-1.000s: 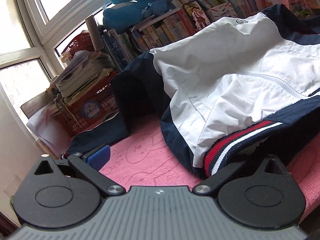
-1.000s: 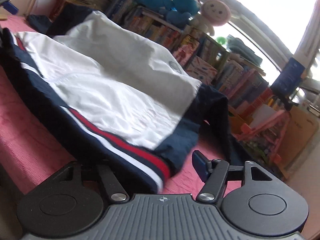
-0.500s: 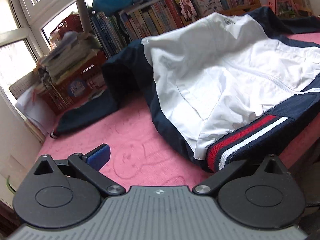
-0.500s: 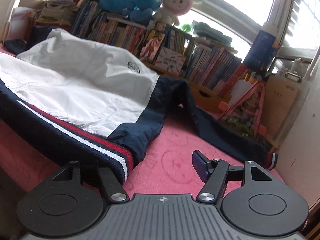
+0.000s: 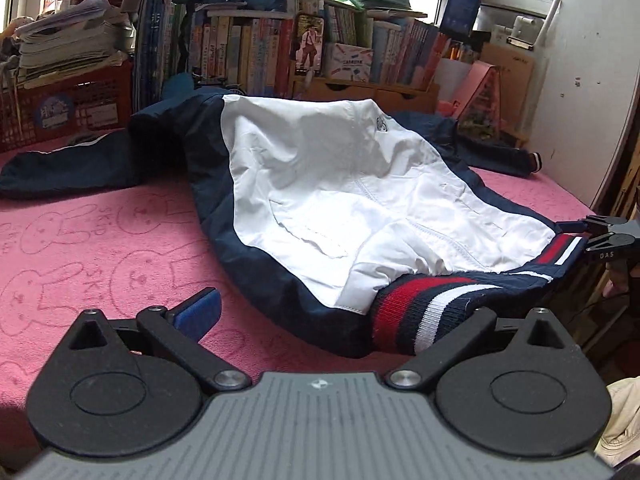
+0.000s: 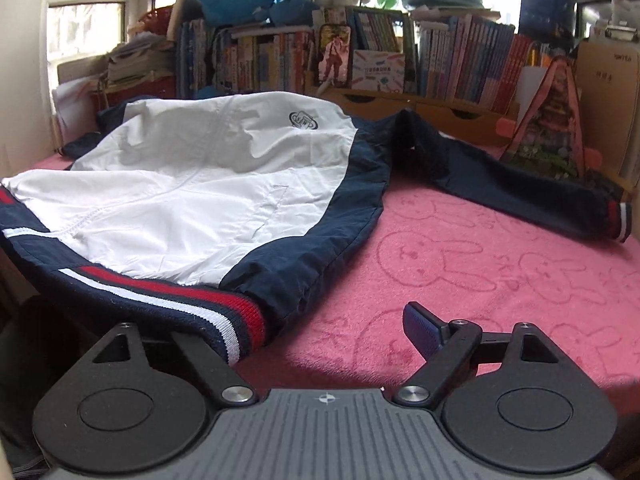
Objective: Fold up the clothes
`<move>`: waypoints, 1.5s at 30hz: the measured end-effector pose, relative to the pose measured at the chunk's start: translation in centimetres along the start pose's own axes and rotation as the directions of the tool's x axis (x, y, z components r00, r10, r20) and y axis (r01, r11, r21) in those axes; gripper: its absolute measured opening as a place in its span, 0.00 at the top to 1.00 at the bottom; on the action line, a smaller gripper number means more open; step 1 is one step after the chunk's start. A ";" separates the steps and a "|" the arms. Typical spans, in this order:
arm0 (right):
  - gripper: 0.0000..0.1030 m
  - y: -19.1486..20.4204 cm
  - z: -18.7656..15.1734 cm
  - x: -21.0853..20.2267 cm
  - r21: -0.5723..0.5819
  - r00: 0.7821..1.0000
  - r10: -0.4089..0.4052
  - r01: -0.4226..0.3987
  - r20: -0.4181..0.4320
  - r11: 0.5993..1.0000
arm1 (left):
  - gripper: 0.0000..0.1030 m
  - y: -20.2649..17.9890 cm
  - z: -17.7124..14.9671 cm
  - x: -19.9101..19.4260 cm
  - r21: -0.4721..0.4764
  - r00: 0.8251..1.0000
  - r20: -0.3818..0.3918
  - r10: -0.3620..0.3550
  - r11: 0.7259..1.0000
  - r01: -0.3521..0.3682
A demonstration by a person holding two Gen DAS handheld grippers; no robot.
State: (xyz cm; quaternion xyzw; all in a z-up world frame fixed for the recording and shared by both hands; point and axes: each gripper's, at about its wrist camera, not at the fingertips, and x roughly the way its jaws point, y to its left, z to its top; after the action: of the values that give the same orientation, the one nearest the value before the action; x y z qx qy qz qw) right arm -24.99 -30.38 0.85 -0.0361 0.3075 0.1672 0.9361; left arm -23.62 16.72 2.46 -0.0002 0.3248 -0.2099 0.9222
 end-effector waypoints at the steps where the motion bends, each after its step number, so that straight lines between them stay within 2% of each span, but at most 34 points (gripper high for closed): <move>1: 0.15 -0.2 0.0 -0.5 0.008 1.000 0.013 -0.013 -0.001 1.000 | 0.00 -0.1 -0.1 0.1 0.013 1.000 -0.001 0.000 1.000 0.000; 3: 0.10 -0.4 0.2 -1.0 -0.001 1.000 -0.005 0.005 0.002 1.000 | 0.00 -0.5 -0.4 0.6 0.045 1.000 -0.014 0.026 0.999 -0.025; 4: 0.04 -0.2 0.0 -1.0 -0.019 0.999 -0.052 0.052 0.003 0.998 | 0.00 -0.8 -0.6 1.0 0.065 0.998 -0.026 0.053 0.997 -0.051; 6: 0.03 0.4 -0.3 -0.1 -0.048 0.991 -0.131 0.131 -0.004 0.990 | 0.00 -1.4 -1.2 2.3 0.107 0.992 -0.058 0.113 0.988 -0.107; 8: 0.03 1.3 -0.6 0.9 -0.076 0.988 -0.151 0.150 -0.010 0.986 | 0.00 -1.9 -1.6 3.5 0.140 0.987 -0.089 0.135 0.983 -0.121; 11: 0.03 2.9 -0.8 1.1 -0.146 0.991 -0.132 0.132 0.007 0.980 | 0.00 -2.9 -2.0 3.8 0.194 0.988 -0.110 0.112 0.977 -0.089; 13: 0.03 3.5 -0.8 0.6 -0.203 0.994 -0.104 0.106 0.019 0.973 | 0.00 -3.2 -2.2 3.3 0.231 0.990 -0.117 0.085 0.971 -0.056; 14: 0.03 3.3 -0.7 0.2 -0.202 0.998 -0.068 0.069 0.013 0.977 | 0.00 -3.4 -2.3 3.1 0.249 0.990 -0.121 0.071 0.968 -0.039; 16: 0.03 2.5 -0.5 -0.7 -0.161 1.000 0.024 -0.026 -0.010 0.987 | 0.00 -3.0 -2.1 2.4 0.223 0.992 -0.123 -0.004 0.974 0.031; 19: 0.02 0.8 0.0 -1.7 -0.046 0.995 0.090 -0.091 -0.035 0.995 | 0.00 -1.6 -0.9 1.0 0.068 0.987 -0.055 -0.149 0.986 0.152; 21: 0.02 -0.3 0.1 -2.4 0.027 0.995 0.096 -0.095 -0.034 0.995 | 0.00 -0.6 0.0 0.1 -0.034 0.971 0.005 -0.238 0.971 0.238; 22: 0.02 -0.9 0.1 -2.8 0.067 0.995 0.093 -0.091 -0.034 0.994 | 0.00 0.0 0.7 -0.5 -0.099 0.954 0.064 -0.292 0.950 0.297; 23: 0.02 -1.4 0.1 -3.3 0.108 0.995 0.091 -0.086 -0.034 0.990 | 0.00 0.5 1.3 -1.1 -0.147 0.928 0.125 -0.350 0.919 0.366; 25: 0.02 -2.3 -0.1 -4.6 0.174 0.996 0.091 -0.085 -0.025 0.981 | 0.00 1.2 2.3 -2.0 -0.176 0.880 0.233 -0.414 0.872 0.457; 27: 0.02 -2.8 -0.2 -6.0 0.223 0.997 0.075 -0.075 0.009 0.972 | 0.00 0.7 3.4 -1.9 -0.155 0.890 0.266 -0.369 0.895 0.418; 30: 0.02 -3.7 -0.1 -7.3 0.314 0.998 0.030 -0.048 0.061 0.948 | 0.00 -1.3 3.9 0.8 -0.080 0.939 0.245 -0.241 0.960 0.267; 33: 0.05 -3.6 0.9 -6.8 0.378 0.995 -0.006 -0.033 0.103 0.925 | 0.00 -3.6 3.1 4.9 0.014 0.971 0.178 -0.160 0.987 0.160; 34: 0.08 -2.5 1.4 -5.6 0.362 0.995 -0.001 -0.037 0.104 0.932 | 0.00 -4.3 2.8 6.2 0.050 0.979 0.155 -0.133 0.991 0.127; 36: 0.17 0.1 2.3 -2.9 0.313 0.995 0.018 -0.048 0.097 0.949 | 0.02 -5.8 2.1 8.4 0.117 0.988 0.137 -0.076 0.991 0.060; 38: 0.32 2.7 3.3 -0.2 0.262 0.995 0.037 -0.059 0.090 0.963 | 0.03 -7.0 1.6 10.2 0.165 0.991 0.134 -0.024 0.986 0.002; 39: 0.34 4.0 3.8 1.1 0.237 0.995 0.046 -0.065 0.086 0.969 | 0.03 -7.6 1.3 11.1 0.186 0.992 0.129 0.011 0.982 -0.035; 40: 0.41 5.4 4.3 2.5 0.212 0.995 0.055 -0.071 0.081 0.975 | 0.05 -7.9 1.1 11.8 0.196 0.992 0.119 0.049 0.978 -0.072; 41: 0.49 6.7 4.8 3.9 0.186 0.995 0.063 -0.077 0.077 0.980 | 0.08 -8.1 1.1 12.5 0.198 0.991 0.103 0.082 0.975 -0.101; 43: 0.56 9.0 5.5 6.4 0.138 0.995 0.087 -0.094 0.056 0.986 | 0.14 -7.8 1.2 13.5 0.170 0.988 0.070 0.136 0.975 -0.146; 45: 0.59 10.4 6.0 8.5 0.094 0.995 0.094 -0.095 0.022 0.991 | 0.15 -6.6 1.5 13.9 0.128 0.981 0.055 0.185 0.973 -0.191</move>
State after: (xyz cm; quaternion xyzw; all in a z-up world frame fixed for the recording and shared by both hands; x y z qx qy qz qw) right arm -18.65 -17.05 1.07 0.0245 0.3083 0.1968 0.9304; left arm -15.59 5.12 -3.79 0.0875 0.2887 -0.1427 0.9427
